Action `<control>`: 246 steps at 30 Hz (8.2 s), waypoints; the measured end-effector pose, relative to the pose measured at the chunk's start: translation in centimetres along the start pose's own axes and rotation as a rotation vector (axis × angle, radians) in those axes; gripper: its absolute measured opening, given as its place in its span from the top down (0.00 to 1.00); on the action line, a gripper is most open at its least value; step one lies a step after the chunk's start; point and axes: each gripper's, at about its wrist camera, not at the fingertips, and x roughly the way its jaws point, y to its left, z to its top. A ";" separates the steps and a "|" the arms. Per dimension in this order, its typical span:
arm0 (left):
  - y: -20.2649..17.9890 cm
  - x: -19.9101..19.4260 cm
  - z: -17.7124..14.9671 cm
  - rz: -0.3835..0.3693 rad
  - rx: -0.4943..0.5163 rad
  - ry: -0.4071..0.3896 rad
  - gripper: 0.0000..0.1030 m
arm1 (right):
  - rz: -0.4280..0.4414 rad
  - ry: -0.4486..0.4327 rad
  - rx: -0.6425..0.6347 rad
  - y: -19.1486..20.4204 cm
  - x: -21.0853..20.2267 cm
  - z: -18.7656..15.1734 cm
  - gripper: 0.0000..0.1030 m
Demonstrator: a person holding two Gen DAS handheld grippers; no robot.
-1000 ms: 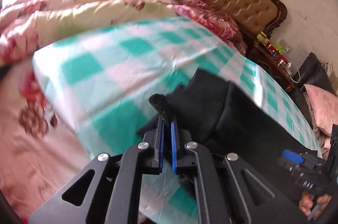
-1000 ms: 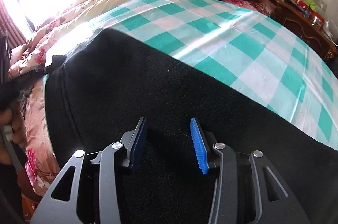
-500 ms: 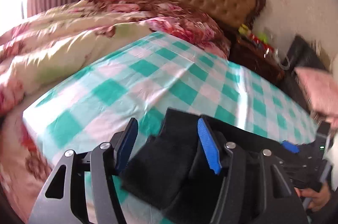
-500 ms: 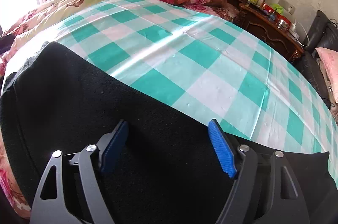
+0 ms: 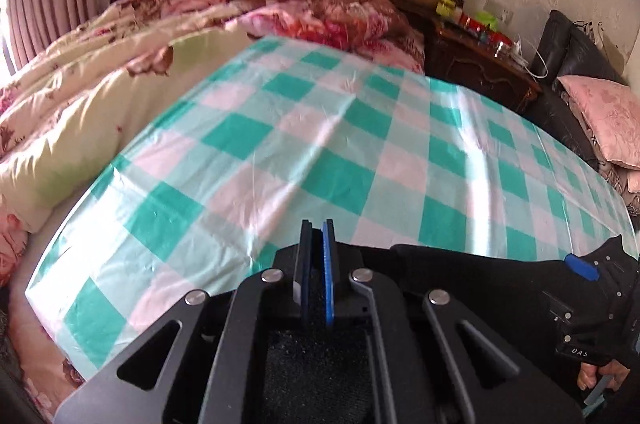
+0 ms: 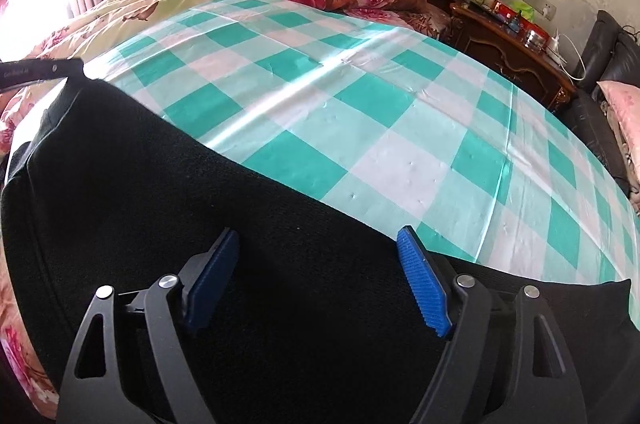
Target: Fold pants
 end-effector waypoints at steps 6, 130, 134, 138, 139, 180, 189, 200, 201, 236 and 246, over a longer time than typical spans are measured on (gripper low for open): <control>1.0 0.5 -1.2 0.154 -0.067 -0.025 0.90 | -0.005 0.000 0.000 -0.3 -0.1 0.0 0.28; 10.2 -3.4 -13.9 -0.373 -0.882 0.033 0.88 | 0.138 0.045 -0.144 2.0 0.0 2.4 0.47; 10.2 -4.1 -14.0 -0.401 -0.857 -0.011 0.89 | 0.145 0.017 -0.085 1.5 -0.8 2.9 0.47; 9.9 -4.6 -13.9 -0.414 -0.852 -0.029 0.89 | 0.101 0.056 -0.082 1.5 0.9 3.2 0.46; 9.9 -4.5 -13.9 -0.414 -0.859 -0.028 0.88 | 0.094 0.052 -0.080 1.6 1.0 3.2 0.45; -30.0 -17.3 -9.3 0.125 0.508 -0.313 0.89 | 0.256 0.030 0.638 -25.2 -12.3 -12.0 0.25; -41.6 -10.2 -26.8 0.106 1.109 -0.305 0.88 | 0.455 0.115 0.837 -28.6 -12.0 -16.4 0.24; -39.6 -12.8 -22.4 0.027 0.893 -0.335 0.89 | 0.639 0.288 0.717 -22.5 -9.0 -11.9 0.25; -39.4 -13.0 -22.4 0.022 0.889 -0.340 0.89 | 0.650 0.299 0.706 -22.0 -8.8 -11.5 0.25; -36.5 -17.8 -20.3 -0.348 0.556 -0.256 0.52 | 0.372 0.114 0.413 -22.1 -8.7 -9.8 0.82; -18.6 -19.5 -16.6 -0.186 0.177 -0.172 0.54 | 0.159 -0.063 0.239 -17.7 -17.0 -9.6 0.73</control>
